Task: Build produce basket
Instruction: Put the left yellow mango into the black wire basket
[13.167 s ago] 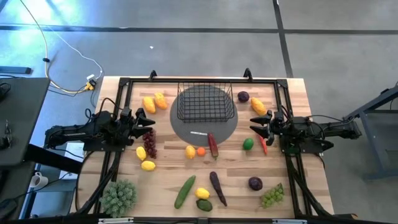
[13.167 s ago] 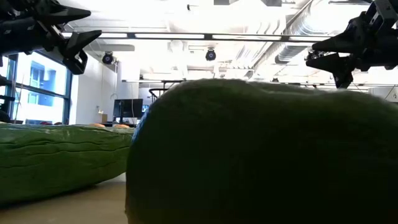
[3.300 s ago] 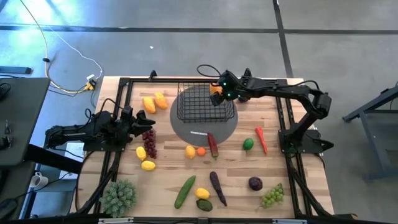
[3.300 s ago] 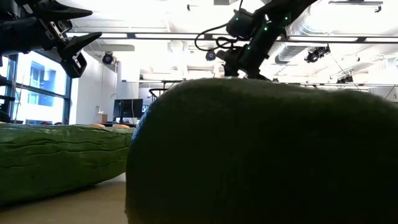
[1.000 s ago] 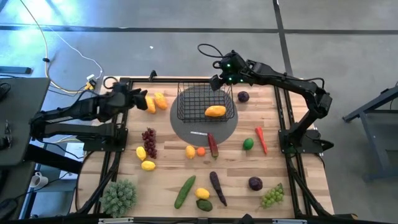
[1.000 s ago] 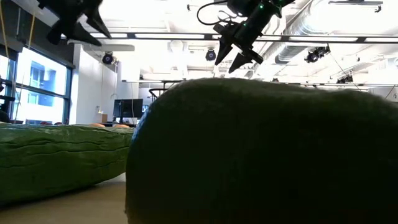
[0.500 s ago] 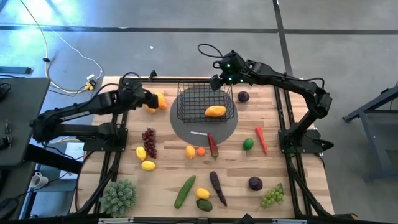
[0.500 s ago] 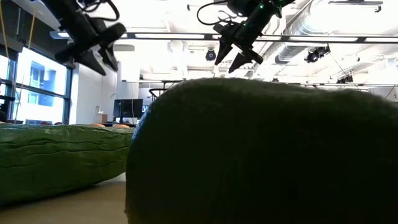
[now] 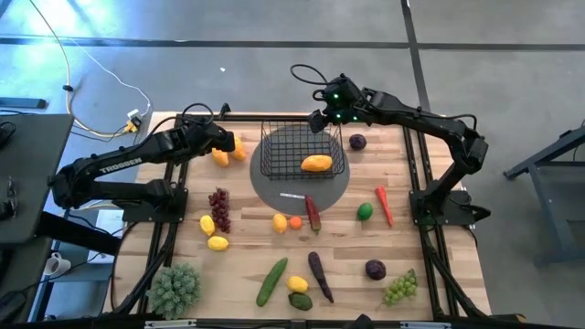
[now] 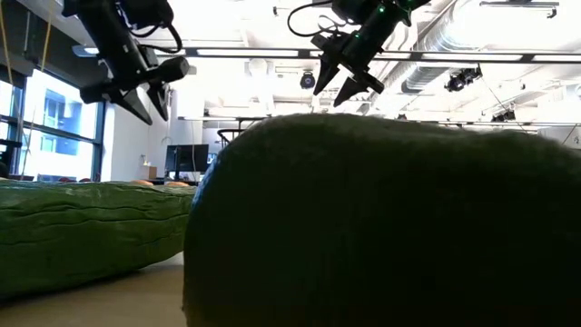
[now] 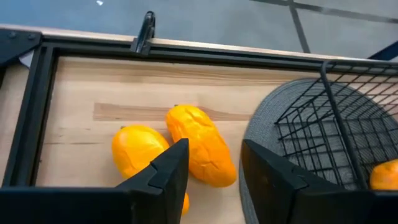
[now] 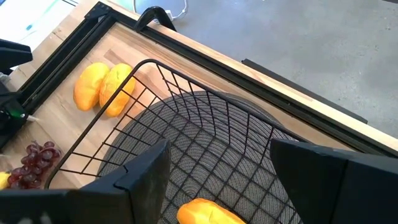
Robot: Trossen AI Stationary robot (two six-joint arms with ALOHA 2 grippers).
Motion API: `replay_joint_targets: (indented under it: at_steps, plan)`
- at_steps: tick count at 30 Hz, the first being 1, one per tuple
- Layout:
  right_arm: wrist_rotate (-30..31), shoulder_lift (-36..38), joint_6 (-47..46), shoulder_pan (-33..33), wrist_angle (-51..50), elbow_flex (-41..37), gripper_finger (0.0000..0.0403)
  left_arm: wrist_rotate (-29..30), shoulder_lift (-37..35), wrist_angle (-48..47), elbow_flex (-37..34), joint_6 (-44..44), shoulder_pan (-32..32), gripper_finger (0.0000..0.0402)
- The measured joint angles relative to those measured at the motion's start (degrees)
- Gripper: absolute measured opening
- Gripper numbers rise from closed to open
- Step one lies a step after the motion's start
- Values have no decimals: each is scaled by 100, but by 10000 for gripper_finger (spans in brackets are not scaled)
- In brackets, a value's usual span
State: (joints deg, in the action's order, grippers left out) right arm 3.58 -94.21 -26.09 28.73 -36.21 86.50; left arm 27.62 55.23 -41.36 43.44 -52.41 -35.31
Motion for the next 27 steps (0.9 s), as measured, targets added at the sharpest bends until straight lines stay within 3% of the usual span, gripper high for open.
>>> replay_joint_targets:
  at_steps: [10, 18, 27]
  plan:
    - [2, 0, 0, 0, 0, 0, 257, 70, 230, 9, 0, -286, 2, 113]
    - [4, 0, 0, 0, 2, 0, 257, 653, 520, -377, 0, -1000, 2, 111]
    - [6, 0, 0, 0, 2, 0, 257, 338, 968, -549, 0, -1985, 2, 112]
